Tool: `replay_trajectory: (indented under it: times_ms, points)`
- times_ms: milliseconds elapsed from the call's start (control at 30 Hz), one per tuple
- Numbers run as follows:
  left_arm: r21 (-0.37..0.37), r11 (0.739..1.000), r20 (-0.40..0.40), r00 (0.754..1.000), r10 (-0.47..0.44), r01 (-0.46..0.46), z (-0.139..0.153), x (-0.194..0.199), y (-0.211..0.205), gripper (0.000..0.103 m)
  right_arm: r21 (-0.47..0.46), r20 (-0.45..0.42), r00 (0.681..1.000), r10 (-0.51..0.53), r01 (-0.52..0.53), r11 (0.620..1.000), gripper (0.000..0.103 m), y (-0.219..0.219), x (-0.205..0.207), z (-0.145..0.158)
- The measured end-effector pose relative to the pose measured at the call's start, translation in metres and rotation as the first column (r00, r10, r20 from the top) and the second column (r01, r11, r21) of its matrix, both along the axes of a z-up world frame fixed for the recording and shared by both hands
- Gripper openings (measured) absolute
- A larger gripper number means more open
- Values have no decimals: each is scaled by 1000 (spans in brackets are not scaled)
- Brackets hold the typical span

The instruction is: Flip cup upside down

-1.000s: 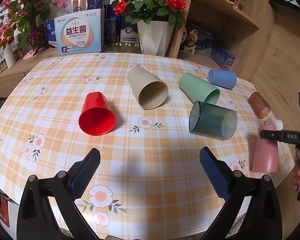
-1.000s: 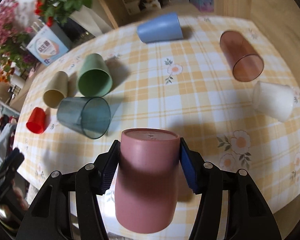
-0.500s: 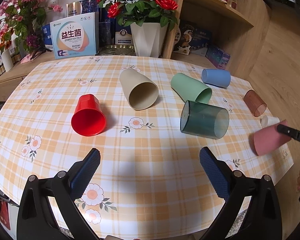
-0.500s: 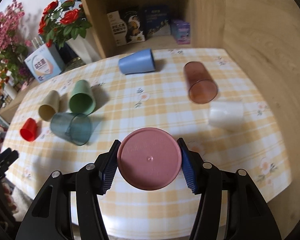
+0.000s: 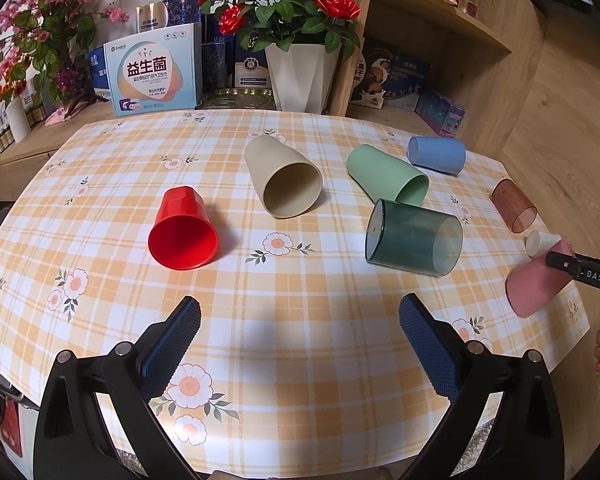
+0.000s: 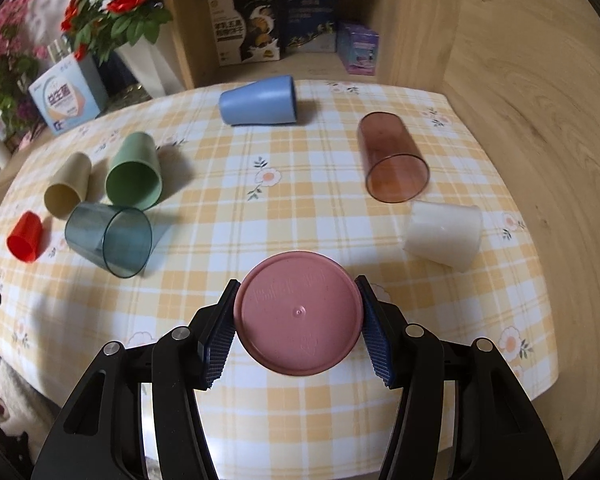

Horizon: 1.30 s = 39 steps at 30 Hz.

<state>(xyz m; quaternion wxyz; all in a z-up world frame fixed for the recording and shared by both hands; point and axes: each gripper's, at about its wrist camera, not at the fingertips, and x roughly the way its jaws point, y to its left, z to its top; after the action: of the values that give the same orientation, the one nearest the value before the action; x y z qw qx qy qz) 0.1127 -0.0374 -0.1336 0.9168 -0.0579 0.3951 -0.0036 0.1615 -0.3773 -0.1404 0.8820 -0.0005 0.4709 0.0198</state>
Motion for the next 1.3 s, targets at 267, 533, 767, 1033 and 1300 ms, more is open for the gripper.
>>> replay_trajectory:
  times_ms: [267,533,767,1033,1300]
  points:
    - [-21,1000,-8,1000,0,0,6,1,3,97,-12,-19,1000,11,-11,1000,55,11,8,0]
    - [20,999,54,998,-33,32,42,-2,0,97,-3,27,1000,15,-15,1000,57,15,-1,27]
    - [70,992,186,976,-116,105,105,-21,-4,97,49,184,983,28,-37,998,74,23,-36,91]
    - [116,989,305,945,-121,90,162,-59,-4,97,80,364,931,39,-73,994,89,44,-96,152]
    - [117,989,345,931,-122,86,181,-94,-5,97,90,467,884,6,-54,995,89,59,-147,178]
